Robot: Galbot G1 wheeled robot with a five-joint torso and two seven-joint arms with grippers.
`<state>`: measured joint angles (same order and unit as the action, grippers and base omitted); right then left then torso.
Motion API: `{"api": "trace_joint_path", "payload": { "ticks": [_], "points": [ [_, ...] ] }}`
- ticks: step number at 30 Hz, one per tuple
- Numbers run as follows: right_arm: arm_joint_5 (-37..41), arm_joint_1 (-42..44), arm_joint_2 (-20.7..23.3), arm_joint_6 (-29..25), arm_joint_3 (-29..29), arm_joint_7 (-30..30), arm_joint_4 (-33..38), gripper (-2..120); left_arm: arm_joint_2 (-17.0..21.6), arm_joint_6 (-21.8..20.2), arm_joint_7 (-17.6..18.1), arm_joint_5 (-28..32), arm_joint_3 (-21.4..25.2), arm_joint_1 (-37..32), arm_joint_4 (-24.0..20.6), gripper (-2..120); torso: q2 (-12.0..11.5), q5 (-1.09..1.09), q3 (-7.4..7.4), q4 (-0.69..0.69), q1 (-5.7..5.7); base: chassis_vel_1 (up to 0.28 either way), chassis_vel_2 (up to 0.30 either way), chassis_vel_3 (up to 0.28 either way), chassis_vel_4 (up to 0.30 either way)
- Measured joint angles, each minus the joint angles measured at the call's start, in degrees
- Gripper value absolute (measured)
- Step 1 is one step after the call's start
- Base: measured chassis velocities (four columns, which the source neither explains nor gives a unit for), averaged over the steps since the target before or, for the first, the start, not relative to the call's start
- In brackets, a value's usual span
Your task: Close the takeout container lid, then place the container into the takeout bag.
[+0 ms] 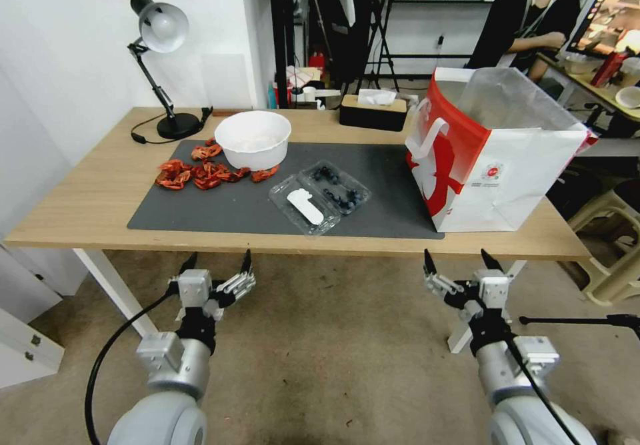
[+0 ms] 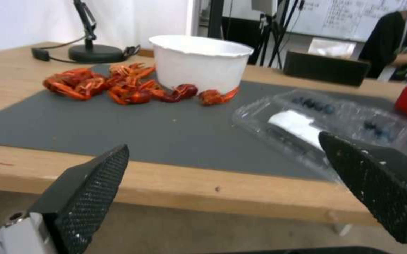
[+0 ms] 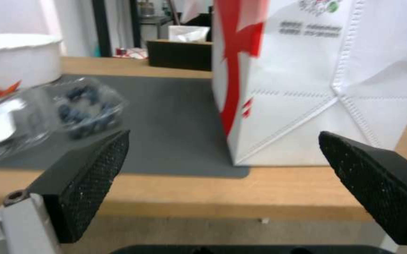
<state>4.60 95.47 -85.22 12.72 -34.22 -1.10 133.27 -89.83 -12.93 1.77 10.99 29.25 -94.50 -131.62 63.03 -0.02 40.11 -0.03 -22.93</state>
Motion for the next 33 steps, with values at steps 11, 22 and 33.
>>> {"api": "trace_joint_path", "payload": {
  "ticks": [11,22,33],
  "points": [
    [8.1,-7.6,3.3,9.2,-1.3,-2.2,-0.1,100,0.4,2.6,-0.2,0.3,0.0,0.2,0.9,100,0.0,0.02,0.0,0.01,0.0,0.0,0.0,0.0,0.0],
    [14.4,-13.5,8.4,8.9,3.4,-5.4,-3.8,100,0.5,4.3,-0.3,0.2,0.6,0.3,1.7,100,0.0,0.02,0.0,0.03,0.01,0.0,0.0,0.0,0.0],
    [23.8,-26.3,14.3,9.7,12.9,-13.2,-13.0,100,-0.4,5.5,-0.3,-0.2,1.3,-0.3,1.7,100,0.0,0.02,0.0,0.04,0.02,0.0,0.0,0.0,0.0]
  ]
}}
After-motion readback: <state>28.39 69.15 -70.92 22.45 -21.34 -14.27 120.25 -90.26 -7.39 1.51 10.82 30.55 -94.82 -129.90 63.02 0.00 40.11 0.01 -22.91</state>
